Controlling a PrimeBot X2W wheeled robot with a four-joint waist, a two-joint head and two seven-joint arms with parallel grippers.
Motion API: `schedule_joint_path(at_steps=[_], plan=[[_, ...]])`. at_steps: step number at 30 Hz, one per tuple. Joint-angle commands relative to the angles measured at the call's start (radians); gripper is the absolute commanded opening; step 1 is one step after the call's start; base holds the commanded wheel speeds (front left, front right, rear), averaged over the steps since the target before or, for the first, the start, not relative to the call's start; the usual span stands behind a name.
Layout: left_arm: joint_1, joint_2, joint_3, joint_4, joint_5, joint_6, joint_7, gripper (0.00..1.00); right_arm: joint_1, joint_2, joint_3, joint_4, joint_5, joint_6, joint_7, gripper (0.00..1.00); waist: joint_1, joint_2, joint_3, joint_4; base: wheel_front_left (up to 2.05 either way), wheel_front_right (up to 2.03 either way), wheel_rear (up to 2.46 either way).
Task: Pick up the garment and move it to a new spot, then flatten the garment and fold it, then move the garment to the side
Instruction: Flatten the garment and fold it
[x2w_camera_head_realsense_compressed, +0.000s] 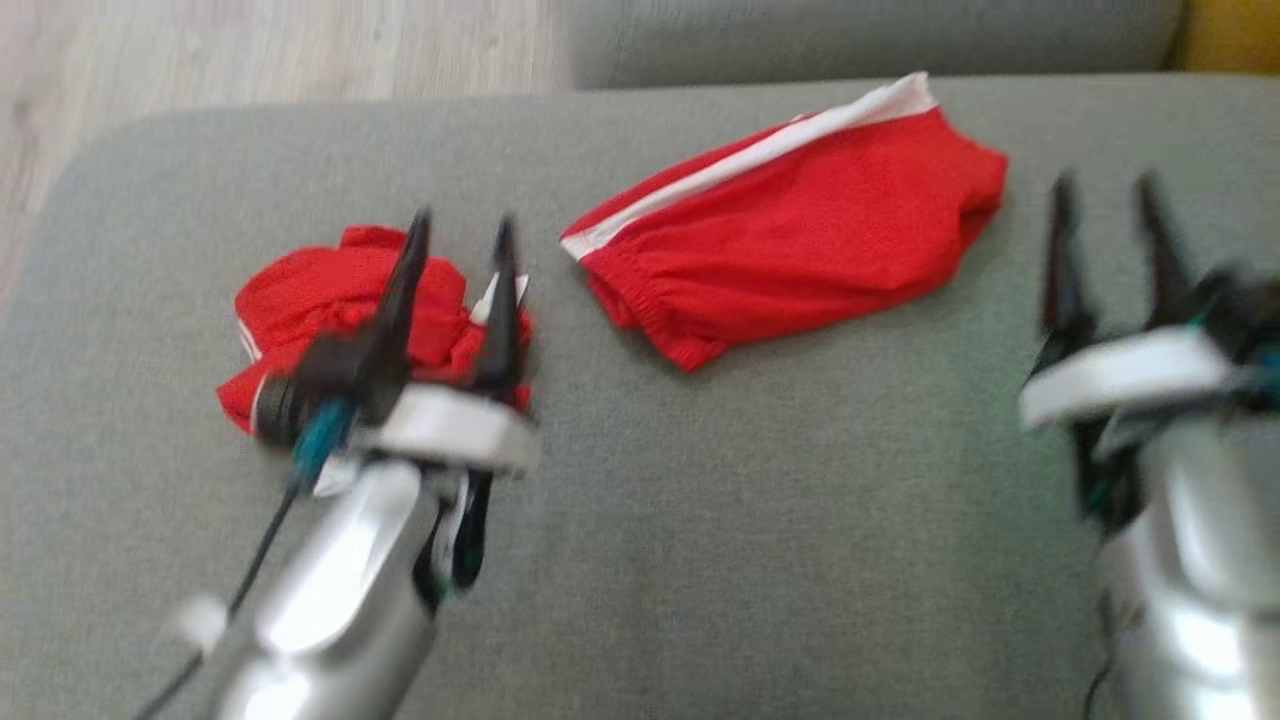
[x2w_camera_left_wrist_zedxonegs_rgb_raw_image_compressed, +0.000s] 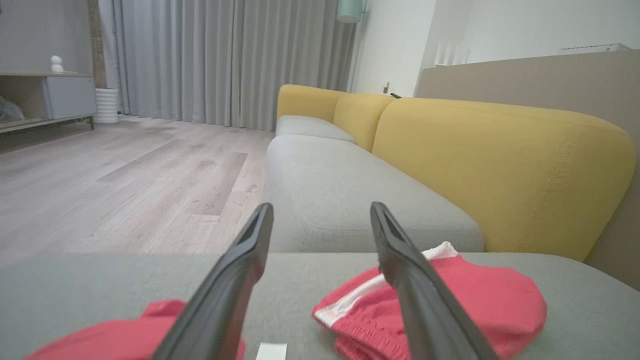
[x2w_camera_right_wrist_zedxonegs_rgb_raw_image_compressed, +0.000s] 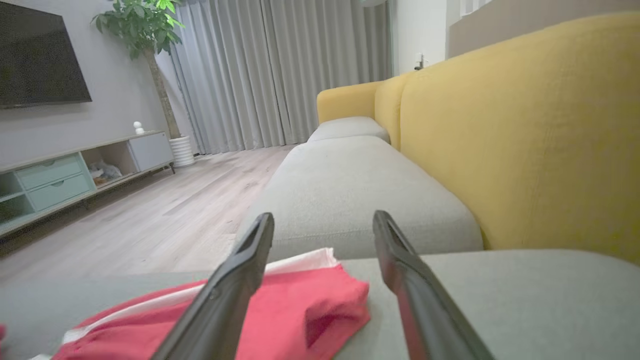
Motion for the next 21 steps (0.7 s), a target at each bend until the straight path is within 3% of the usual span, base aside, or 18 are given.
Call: schedule_joint_path(at_steps=[1,4,11,21], plan=[[0.014,0.020,0.077,-0.054,0.024,-0.001,-0.005,1.00,0.027,0.030,0.015,-0.066,-0.024,-0.001,-0.011,1.00,0.0003,-0.0001,-0.034,-0.020,0.00,0.00,0.00],[0.134,0.007,0.133,-0.074,0.065,-0.020,-0.005,1.00,0.133,0.068,0.005,-0.121,-0.031,-0.001,-0.011,1.00,0.0003,-0.0001,-0.059,-0.032,0.00,0.00,0.00],[0.278,-0.042,0.231,-0.095,0.137,-0.052,-0.005,1.00,0.262,0.081,0.043,-0.186,0.017,-0.001,-0.011,1.00,0.0003,-0.0001,-0.078,-0.045,0.00,0.00,0.00],[0.266,-0.093,0.301,-0.089,0.228,-0.125,-0.005,1.00,0.237,0.081,0.021,-0.226,0.001,-0.001,0.010,1.00,0.0003,-0.0001,-0.017,-0.023,0.00,0.00,0.00]])
